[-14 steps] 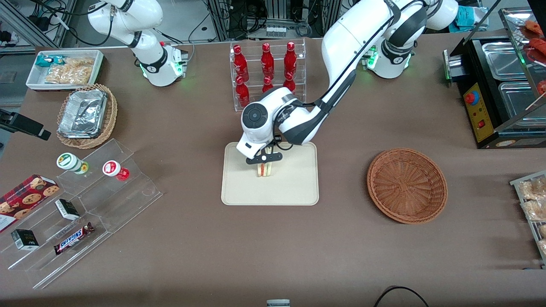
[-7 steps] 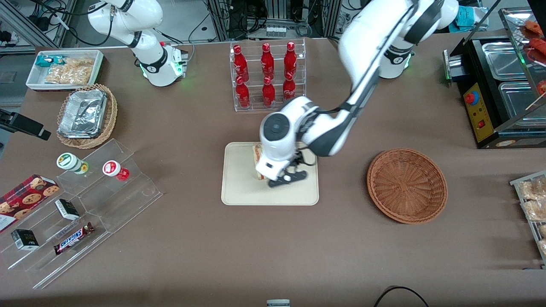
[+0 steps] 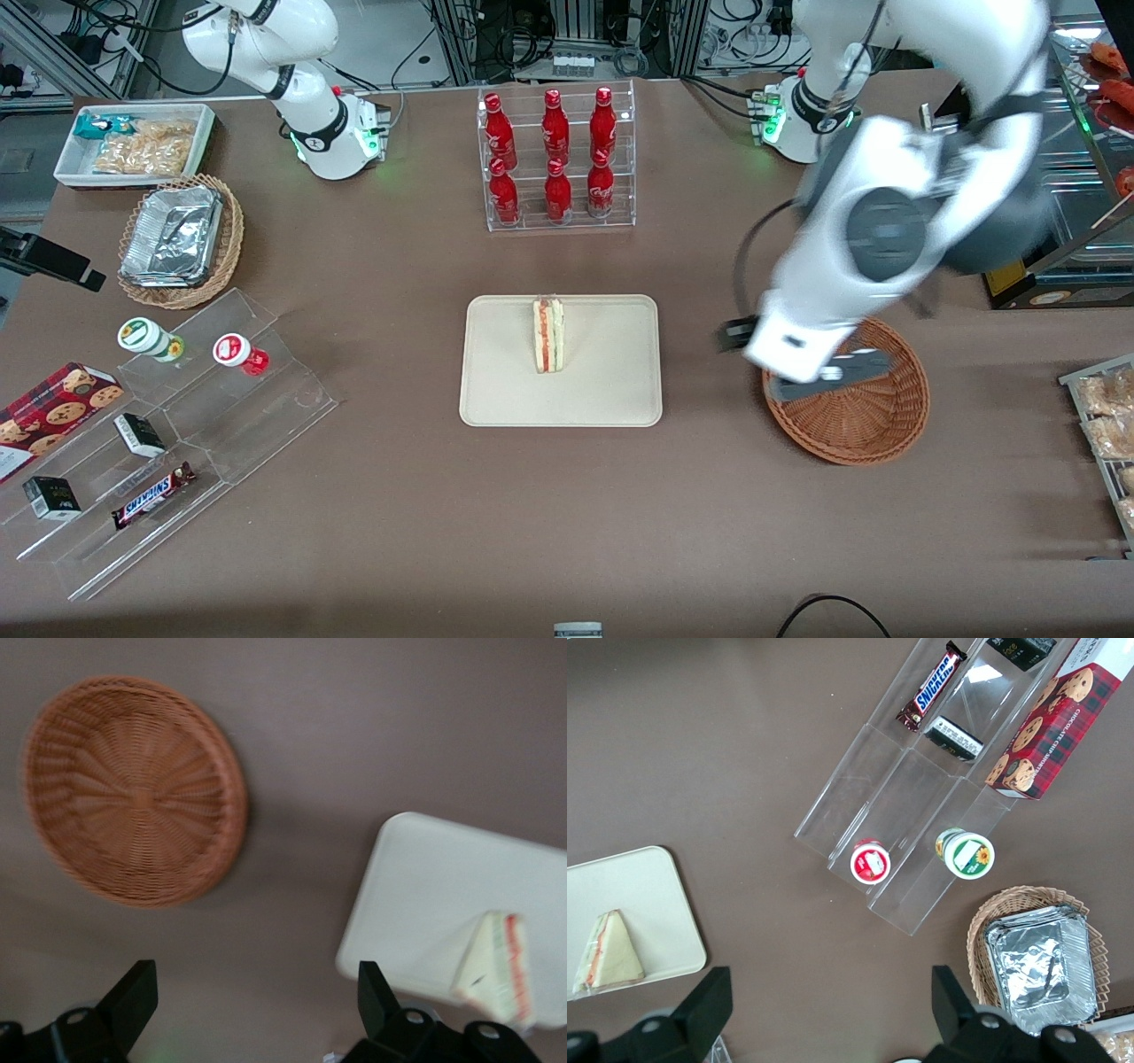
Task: Place sandwich from basket to tray
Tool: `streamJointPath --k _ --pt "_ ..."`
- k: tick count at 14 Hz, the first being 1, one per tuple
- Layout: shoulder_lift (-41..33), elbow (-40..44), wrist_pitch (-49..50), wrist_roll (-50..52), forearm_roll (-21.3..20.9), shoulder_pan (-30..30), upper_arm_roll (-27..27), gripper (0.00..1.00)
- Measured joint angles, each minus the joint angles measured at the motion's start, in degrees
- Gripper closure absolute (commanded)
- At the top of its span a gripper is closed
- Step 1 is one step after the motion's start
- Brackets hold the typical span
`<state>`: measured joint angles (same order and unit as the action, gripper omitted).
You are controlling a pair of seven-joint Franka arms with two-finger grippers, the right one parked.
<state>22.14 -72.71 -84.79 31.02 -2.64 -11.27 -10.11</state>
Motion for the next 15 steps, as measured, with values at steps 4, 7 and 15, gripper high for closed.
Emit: streamJointPath --k 4,7,15 --pt "-5.0 -0.3 6.5 -15.0 -0.4 10.1 0.0 0.00" --pt "-11.3 -1.5 11.3 -16.4 -1.0 14.1 -3.2 0.00" --pt "-28.0 -16.9 12.4 -16.1 -1.6 16.1 -9.2 0.00"
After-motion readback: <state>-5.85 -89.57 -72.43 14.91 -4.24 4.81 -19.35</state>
